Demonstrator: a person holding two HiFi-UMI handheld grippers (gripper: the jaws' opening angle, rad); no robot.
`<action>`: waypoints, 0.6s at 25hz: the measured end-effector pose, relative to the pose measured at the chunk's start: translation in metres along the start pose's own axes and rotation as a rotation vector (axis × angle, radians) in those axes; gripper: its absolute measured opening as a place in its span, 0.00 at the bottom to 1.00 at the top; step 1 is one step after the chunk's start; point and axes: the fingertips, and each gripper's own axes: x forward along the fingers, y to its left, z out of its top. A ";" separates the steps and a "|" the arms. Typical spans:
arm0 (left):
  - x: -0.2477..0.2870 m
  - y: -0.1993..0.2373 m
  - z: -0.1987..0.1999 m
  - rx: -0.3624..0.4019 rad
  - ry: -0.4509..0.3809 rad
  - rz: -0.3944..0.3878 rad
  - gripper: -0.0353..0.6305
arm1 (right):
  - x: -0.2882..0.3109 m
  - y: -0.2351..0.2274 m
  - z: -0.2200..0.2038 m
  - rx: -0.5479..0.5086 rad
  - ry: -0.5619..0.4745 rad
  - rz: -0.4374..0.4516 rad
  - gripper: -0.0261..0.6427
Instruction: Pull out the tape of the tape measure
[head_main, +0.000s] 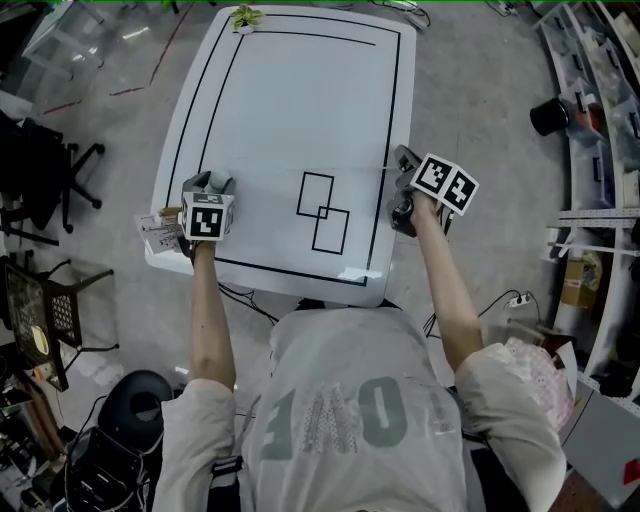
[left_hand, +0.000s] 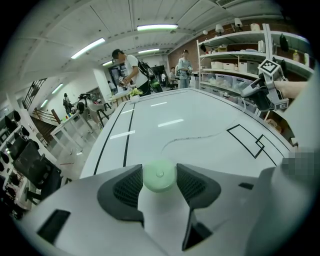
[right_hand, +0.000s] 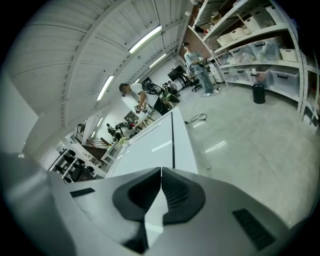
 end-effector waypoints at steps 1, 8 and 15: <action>0.000 -0.001 -0.001 0.000 0.003 -0.002 0.40 | 0.002 0.004 -0.005 -0.016 0.011 0.006 0.08; -0.003 -0.005 0.001 -0.024 -0.044 0.017 0.40 | 0.013 0.027 -0.034 -0.141 0.088 0.052 0.08; -0.006 -0.009 0.002 -0.060 -0.078 0.025 0.44 | 0.021 0.046 -0.063 -0.231 0.159 0.085 0.09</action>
